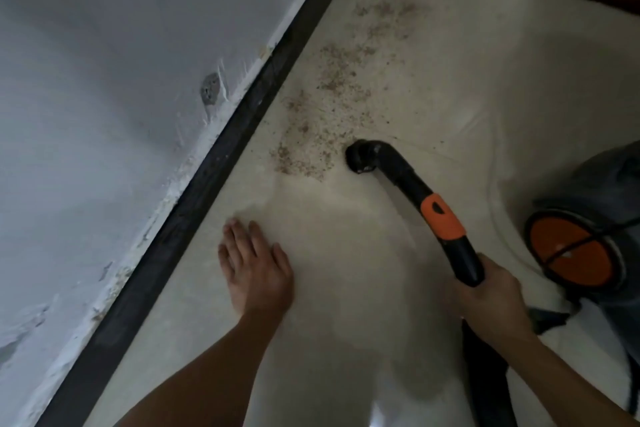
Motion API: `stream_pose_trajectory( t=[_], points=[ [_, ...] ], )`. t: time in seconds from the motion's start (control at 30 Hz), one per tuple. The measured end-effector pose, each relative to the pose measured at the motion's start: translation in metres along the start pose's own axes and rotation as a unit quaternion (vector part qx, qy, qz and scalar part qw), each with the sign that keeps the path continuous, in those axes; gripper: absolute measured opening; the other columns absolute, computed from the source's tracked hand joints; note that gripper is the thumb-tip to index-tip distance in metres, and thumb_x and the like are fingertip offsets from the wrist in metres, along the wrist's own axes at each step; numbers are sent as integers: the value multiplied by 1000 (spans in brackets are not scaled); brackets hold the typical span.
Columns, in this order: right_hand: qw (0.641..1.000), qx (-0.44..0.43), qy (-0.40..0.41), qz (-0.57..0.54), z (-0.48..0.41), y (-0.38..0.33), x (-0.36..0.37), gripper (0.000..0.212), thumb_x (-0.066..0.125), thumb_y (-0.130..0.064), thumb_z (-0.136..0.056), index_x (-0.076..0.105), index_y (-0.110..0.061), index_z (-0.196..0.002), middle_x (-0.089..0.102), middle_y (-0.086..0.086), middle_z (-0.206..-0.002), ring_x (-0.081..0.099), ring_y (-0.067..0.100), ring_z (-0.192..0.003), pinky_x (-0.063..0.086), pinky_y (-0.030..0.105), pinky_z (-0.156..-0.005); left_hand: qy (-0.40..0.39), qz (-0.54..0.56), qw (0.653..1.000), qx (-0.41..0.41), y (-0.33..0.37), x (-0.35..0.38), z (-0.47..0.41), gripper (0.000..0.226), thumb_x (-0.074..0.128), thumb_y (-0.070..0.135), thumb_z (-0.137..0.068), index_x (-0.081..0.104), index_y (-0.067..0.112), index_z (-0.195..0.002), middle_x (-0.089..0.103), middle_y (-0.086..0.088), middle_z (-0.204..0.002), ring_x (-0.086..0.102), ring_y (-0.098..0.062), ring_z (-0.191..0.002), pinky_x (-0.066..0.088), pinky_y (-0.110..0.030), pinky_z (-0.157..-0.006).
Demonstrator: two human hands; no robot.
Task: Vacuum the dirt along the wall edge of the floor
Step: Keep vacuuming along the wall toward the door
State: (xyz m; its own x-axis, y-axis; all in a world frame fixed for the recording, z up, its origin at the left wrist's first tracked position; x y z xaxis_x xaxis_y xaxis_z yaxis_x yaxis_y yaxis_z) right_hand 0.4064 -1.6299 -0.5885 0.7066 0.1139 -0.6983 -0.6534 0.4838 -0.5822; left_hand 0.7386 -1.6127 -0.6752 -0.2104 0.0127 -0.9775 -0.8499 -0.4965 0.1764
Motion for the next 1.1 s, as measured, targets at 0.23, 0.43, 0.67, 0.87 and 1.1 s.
stream_pose_trajectory(
  t=[0.23, 0.43, 0.67, 0.87, 1.1],
  points=[
    [1000, -10, -4, -2, -30, -37, 12, 13, 71, -6, -80, 60, -1, -82, 62, 18, -69, 55, 27, -57, 42, 29, -50, 1, -5, 1000, 9, 1, 2, -1, 65, 20, 40, -96, 29, 2, -149, 13, -21, -160, 7, -32, -149, 2, -44, -120],
    [997, 13, -71, 39, 25, -8, 28, 14, 74, -5, -77, 63, -12, -80, 64, 12, -67, 61, 30, -65, 46, 37, -61, 1, -7, 1000, 13, 0, 3, 0, 63, 25, 37, -98, 29, 1, -148, 13, -22, -159, 6, -32, -149, 6, -48, -119],
    [999, -36, -22, 13, -24, -43, 34, 20, 74, -8, -77, 55, -14, -71, 60, 10, -64, 56, 25, -59, 45, 33, -56, 1, -6, 1000, 15, -1, 4, 0, 63, 24, 38, -98, 26, 2, -149, 8, -21, -160, 2, -31, -150, 1, -45, -119],
    [997, -64, -39, -1, -35, -70, 48, 19, 72, -8, -80, 54, -11, -72, 56, 9, -63, 53, 21, -53, 40, 25, -48, 4, -7, 1000, 16, 0, 5, 0, 63, 25, 39, -99, 23, 3, -151, 5, -20, -160, 0, -30, -150, 0, -45, -119],
    [994, -45, -95, 42, 17, -38, 55, 22, 73, -5, -75, 57, -20, -76, 60, 9, -63, 57, 25, -57, 45, 33, -54, 10, -4, 1000, 16, -1, 4, -1, 62, 26, 38, -98, 28, 2, -149, 10, -21, -160, 5, -32, -149, 1, -45, -119]
  ],
)
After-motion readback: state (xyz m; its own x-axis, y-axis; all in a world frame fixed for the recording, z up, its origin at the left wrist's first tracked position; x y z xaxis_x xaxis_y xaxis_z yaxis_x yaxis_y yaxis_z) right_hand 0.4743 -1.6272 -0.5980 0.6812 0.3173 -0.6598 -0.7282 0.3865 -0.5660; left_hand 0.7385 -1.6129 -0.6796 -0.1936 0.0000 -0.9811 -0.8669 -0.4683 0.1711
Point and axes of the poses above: each hand's wrist, its own z-axis away from the middle knuckle, its own x-axis out of the palm, y = z × x, the point moved 6 cm from there along -z, towards the middle knuckle
